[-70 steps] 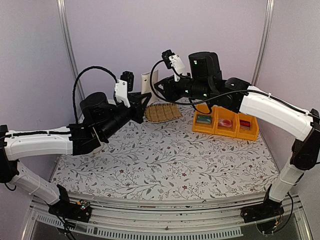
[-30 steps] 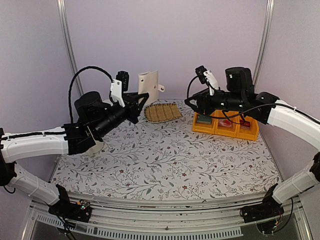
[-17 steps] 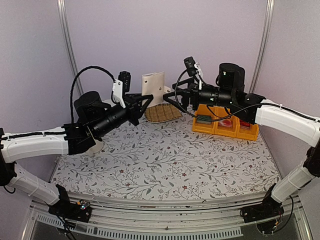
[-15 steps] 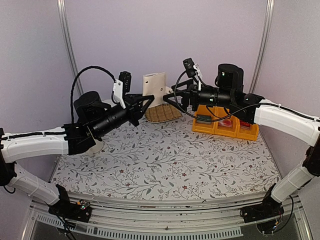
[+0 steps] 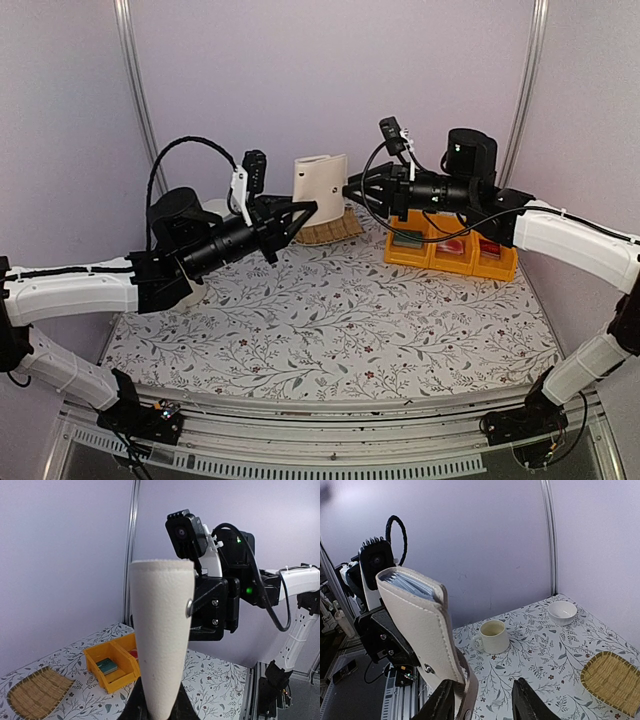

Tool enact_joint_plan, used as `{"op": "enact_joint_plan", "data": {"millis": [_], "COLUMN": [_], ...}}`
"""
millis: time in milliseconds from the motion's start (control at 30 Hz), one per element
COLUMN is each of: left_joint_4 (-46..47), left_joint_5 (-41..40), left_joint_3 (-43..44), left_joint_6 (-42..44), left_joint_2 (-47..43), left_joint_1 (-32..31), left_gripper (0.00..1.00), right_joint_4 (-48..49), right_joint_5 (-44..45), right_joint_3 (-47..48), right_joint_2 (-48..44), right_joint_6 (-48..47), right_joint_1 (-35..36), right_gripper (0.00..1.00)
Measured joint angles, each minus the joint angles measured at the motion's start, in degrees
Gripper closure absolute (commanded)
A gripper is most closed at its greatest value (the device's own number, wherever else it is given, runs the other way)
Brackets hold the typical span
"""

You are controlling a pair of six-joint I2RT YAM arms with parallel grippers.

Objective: Take the credit cards out of the card holder
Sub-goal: Pass from the left arm to the right

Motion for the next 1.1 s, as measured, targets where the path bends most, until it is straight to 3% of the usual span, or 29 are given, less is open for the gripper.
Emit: {"op": "enact_joint_plan", "data": {"millis": [67, 367, 400, 467, 533, 833, 1000, 1100], "left_joint_4": [0.4, 1.4, 1.3, 1.3, 1.4, 1.3, 1.4, 2.0], "left_joint_5": [0.4, 1.9, 1.9, 2.1, 2.3, 5.5, 9.7, 12.0], "left_joint_3": [0.0, 0.0, 0.0, 0.0, 0.0, 0.0, 0.0, -0.1], "left_joint_6": [-0.2, -0.6, -0.6, -0.8, -1.0, -1.0, -1.0, -1.1], "left_joint_2": [0.0, 0.0, 0.0, 0.0, 0.0, 0.0, 0.0, 0.0], "left_joint_1": [0.0, 0.0, 0.0, 0.0, 0.0, 0.0, 0.0, 0.1], "left_gripper": [1.00, 1.00, 1.00, 1.00, 1.00, 1.00, 1.00, 1.00], "right_joint_4": [-0.3, -2.6, -3.0, -3.7, -4.2, -4.6, -4.6, -5.0], "right_joint_5": [0.0, -0.4, -0.7, -2.3, -5.0, -12.8, -15.5, -16.7], "right_joint_3": [-0.7, -1.2, -1.2, -1.1, -1.1, -1.1, -1.1, -1.1], "right_joint_2": [-0.5, -1.6, -1.6, -1.6, -1.6, -2.0, -3.1, -3.4], "right_joint_6": [0.0, -1.1, -1.4, -1.5, -1.8, -3.8, -5.0, -5.4], "right_joint_1": [-0.6, -1.7, -1.7, -1.7, -1.7, -1.7, -1.7, -1.7], "right_gripper": [0.62, 0.93, 0.91, 0.77, 0.73, 0.72, 0.85, 0.84]}}
